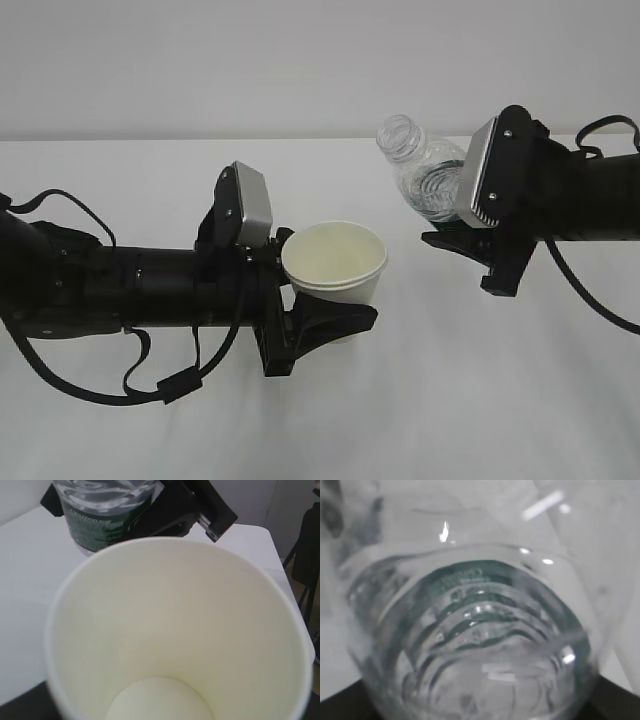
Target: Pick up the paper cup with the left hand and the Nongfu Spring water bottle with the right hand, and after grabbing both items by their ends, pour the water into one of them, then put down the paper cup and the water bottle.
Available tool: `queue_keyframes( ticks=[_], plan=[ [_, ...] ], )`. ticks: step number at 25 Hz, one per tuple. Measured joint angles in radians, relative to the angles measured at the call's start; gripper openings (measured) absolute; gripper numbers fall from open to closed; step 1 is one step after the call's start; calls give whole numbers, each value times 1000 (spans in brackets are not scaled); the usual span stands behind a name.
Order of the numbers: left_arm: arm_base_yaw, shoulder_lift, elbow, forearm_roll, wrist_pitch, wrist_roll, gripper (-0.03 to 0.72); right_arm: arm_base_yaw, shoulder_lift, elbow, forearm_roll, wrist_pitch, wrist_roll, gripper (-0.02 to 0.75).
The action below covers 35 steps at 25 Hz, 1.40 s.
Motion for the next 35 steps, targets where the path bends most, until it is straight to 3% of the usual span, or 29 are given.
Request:
queue_keyframes(
  ticks=[35],
  plan=[
    [-51,0,0,0,-2,10,488,0,0,0,13,4,-323,491]
  ],
)
